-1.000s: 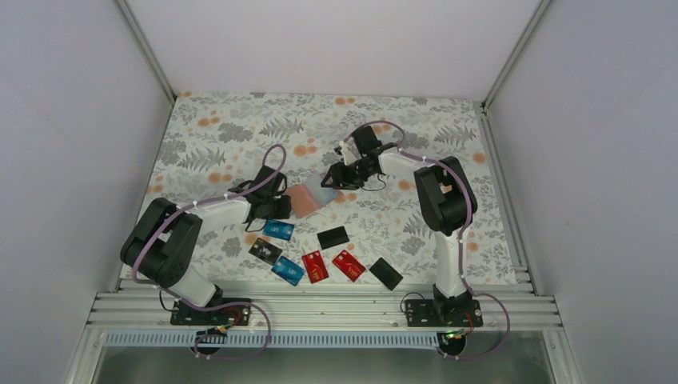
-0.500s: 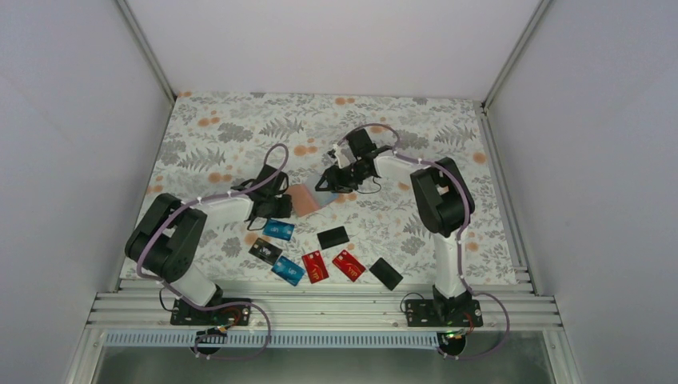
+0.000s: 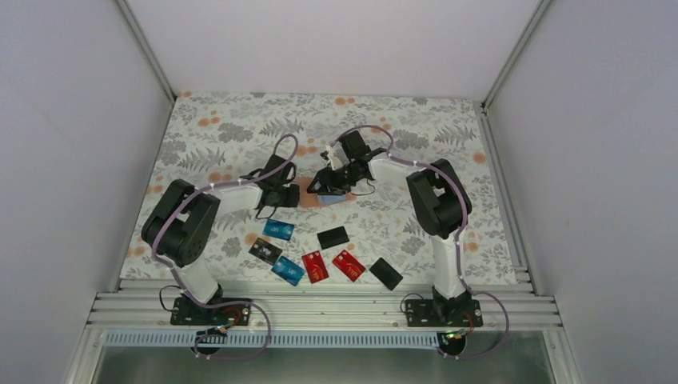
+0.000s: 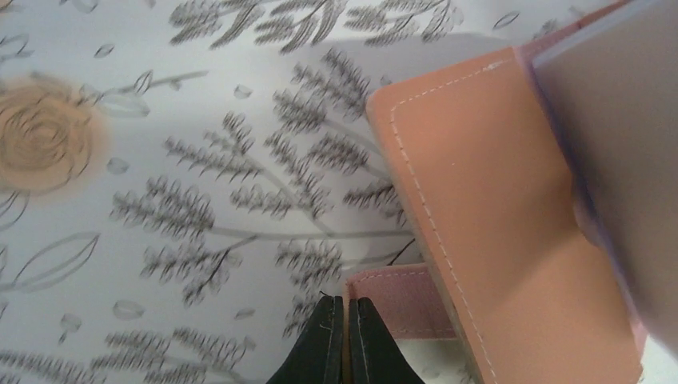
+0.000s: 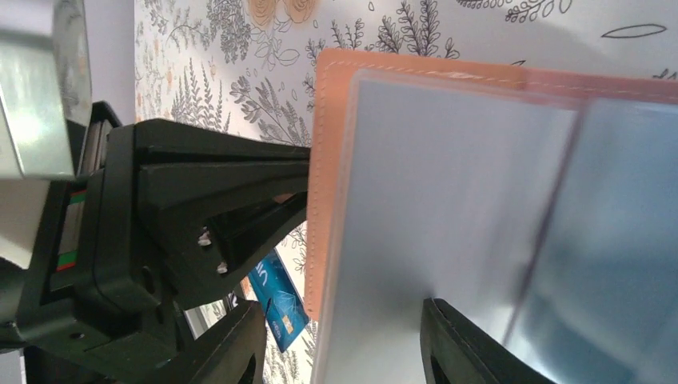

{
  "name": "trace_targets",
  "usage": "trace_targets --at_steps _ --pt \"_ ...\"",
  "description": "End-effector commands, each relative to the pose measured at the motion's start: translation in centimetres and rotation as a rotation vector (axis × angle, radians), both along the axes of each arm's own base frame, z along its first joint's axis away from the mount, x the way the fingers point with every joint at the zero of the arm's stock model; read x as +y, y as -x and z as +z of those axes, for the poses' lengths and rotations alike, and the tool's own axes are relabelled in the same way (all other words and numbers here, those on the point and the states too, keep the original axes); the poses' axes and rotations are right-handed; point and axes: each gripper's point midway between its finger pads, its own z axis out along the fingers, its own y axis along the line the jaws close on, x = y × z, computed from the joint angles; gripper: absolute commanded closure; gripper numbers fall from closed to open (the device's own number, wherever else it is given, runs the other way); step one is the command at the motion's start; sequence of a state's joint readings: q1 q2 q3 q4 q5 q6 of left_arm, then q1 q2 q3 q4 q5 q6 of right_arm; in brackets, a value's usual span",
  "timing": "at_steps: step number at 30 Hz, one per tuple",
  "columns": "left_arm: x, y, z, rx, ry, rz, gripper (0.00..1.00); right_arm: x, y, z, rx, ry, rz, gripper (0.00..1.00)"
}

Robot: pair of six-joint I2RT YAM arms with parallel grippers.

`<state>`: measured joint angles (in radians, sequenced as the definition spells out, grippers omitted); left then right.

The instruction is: Put the credit cards into the card holder

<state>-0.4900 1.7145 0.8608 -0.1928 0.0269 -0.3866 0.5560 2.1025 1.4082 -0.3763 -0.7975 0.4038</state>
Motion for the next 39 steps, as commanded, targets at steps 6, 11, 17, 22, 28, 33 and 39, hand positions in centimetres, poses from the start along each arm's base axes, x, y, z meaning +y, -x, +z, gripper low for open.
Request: trace_targets --at_steps 6,11,17,22,28,33,39 --pt "-1.7 -2.0 -0.4 -0.012 0.069 -0.088 0.98 1.5 -0.9 1.3 -0.003 -0.049 -0.005 0.44" --pt "-1.1 -2.3 -0.2 -0.007 0.088 -0.083 0.97 1.8 -2.0 -0.3 0.032 -0.032 -0.032 0.43" --pt "-0.2 -1.4 0.9 -0.001 0.082 -0.056 0.75 0.6 -2.7 -3.5 0.079 0.061 -0.097 0.43" --pt "0.8 -0.5 2.3 -0.005 0.071 -0.009 0.6 -0.2 -2.6 -4.4 0.096 0.101 -0.123 0.43" --pt "1.2 0.0 5.5 -0.053 0.076 0.004 0.43 0.0 -2.8 -1.6 0.051 0.073 -0.108 0.43" --pt "0.8 0.7 6.8 -0.063 0.078 -0.01 0.39 0.0 -2.7 1.0 0.01 0.055 -0.095 0.42" --pt "-0.1 2.1 8.0 -0.066 0.08 -0.029 0.38 -1.1 -2.2 2.5 -0.031 0.088 -0.102 0.42"
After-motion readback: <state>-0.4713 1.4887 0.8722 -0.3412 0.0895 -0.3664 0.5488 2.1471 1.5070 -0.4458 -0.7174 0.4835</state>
